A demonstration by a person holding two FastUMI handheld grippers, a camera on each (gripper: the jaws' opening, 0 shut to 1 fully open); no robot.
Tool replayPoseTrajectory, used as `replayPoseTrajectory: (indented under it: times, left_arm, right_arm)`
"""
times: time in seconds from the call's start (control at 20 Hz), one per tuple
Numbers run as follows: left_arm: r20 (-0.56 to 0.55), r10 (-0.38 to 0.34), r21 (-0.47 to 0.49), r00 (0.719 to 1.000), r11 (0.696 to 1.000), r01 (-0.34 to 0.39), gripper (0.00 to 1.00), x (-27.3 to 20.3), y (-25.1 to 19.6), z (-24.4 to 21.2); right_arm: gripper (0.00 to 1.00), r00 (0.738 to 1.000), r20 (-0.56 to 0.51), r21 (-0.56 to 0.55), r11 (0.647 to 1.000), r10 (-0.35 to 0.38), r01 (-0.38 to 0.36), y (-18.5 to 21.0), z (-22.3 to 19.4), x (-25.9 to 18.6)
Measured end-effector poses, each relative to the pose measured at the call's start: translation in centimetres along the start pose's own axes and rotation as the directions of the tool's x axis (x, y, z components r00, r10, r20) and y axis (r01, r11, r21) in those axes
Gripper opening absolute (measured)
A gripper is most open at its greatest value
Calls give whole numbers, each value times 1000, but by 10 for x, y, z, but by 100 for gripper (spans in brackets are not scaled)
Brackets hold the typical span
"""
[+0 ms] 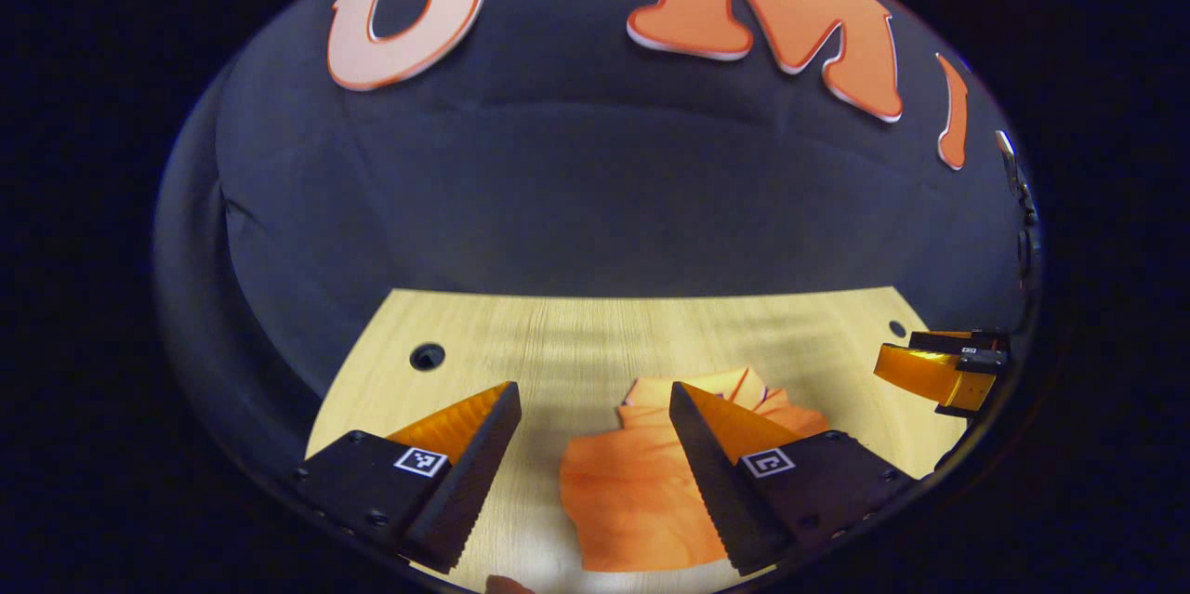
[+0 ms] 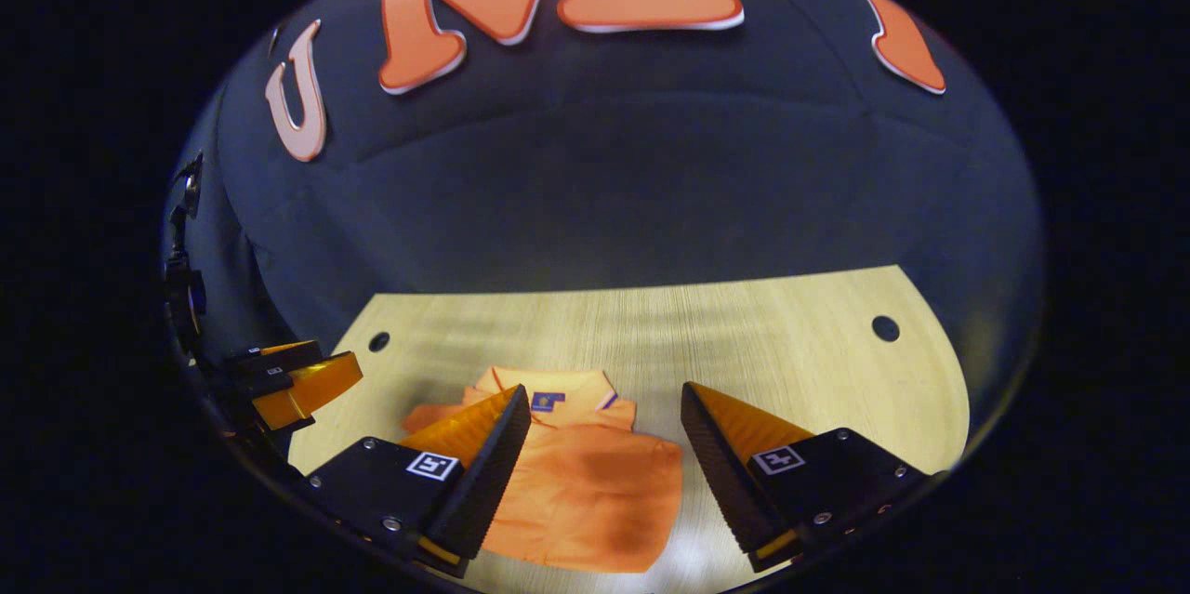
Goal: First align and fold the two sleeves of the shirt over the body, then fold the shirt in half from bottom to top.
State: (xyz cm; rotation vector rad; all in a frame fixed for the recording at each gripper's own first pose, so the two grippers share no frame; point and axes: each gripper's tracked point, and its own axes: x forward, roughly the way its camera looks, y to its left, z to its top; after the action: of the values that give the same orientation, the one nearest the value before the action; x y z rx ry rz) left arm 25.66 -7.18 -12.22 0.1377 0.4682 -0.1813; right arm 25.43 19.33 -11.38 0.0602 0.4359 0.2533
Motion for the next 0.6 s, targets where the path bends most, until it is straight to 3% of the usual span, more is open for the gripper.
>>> replayPoseTrajectory:
  times: [0.3, 0.6]
  left_arm:
    - [220, -7, 31, 975, 1000, 1, 98, -88, -14, 65]
    - [351, -12, -13, 936, 1000, 18, 98, -190, -16, 95]
  right_arm:
    - [99, 982, 188, -85, 996, 14, 2, 19, 48, -84]
    - [98, 946, 324, -139, 990, 23, 23, 26, 59, -163]
